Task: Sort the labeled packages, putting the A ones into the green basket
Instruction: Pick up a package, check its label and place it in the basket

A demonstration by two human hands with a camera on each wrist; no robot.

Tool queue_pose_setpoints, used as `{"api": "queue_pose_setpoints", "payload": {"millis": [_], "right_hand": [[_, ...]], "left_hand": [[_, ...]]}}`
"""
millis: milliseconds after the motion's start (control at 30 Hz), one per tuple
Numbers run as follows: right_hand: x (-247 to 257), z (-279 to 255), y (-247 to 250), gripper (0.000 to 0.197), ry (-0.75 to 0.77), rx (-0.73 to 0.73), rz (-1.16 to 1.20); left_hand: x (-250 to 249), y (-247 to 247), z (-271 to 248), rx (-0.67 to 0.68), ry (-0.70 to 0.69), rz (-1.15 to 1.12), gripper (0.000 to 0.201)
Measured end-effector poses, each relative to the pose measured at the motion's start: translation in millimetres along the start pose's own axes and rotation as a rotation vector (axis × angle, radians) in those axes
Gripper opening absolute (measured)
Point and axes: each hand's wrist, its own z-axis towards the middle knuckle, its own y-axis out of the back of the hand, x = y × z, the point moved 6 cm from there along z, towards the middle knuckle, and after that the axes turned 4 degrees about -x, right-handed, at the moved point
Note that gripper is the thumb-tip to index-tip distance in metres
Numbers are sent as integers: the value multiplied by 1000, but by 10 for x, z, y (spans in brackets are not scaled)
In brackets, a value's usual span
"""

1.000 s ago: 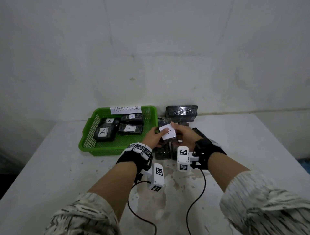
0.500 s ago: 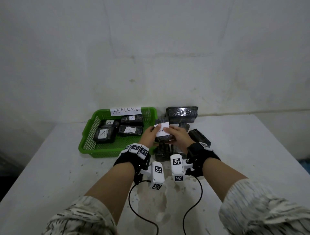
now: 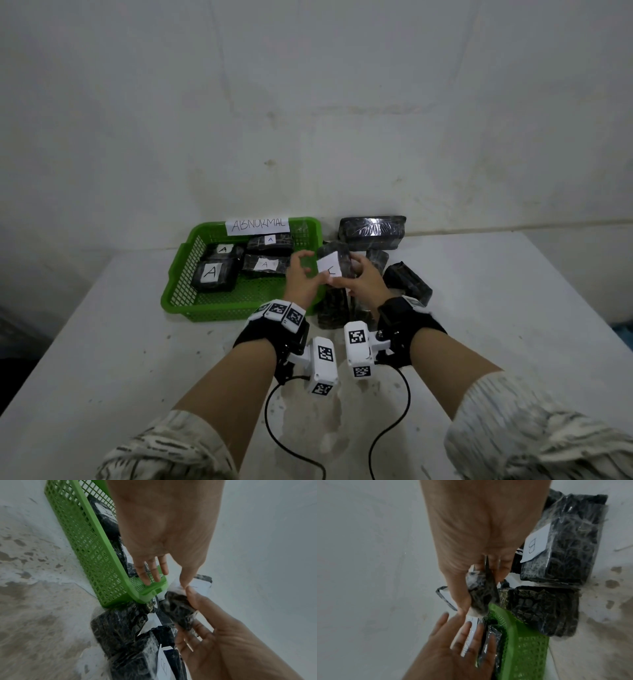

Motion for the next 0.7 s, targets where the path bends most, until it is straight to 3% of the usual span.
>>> {"api": "queue_pose_setpoints", "payload": {"millis": [33, 100, 233, 333, 433, 567, 700], "right_hand": [[9, 10, 1, 81, 57, -7, -72], [36, 12, -2, 83, 108, 3, -139], [121, -19, 33, 34, 51, 49, 5], [144, -32, 46, 22, 45, 76, 13], [126, -28, -7, 4, 21, 82, 39], [86, 20, -12, 24, 4, -44, 126], [50, 20, -72, 32, -61, 5, 135]], "left_hand": [[-17, -8, 4, -3, -34, 58, 44], [-16, -62, -14, 58, 48, -6, 36], [33, -109, -31, 157, 279, -257, 42], [5, -119, -38, 186, 251, -286, 34], [8, -107, -28, 166, 205, -214, 44], [-7, -73, -2, 164, 182, -232, 34], [-18, -43, -20, 174, 162, -245, 26]]}}
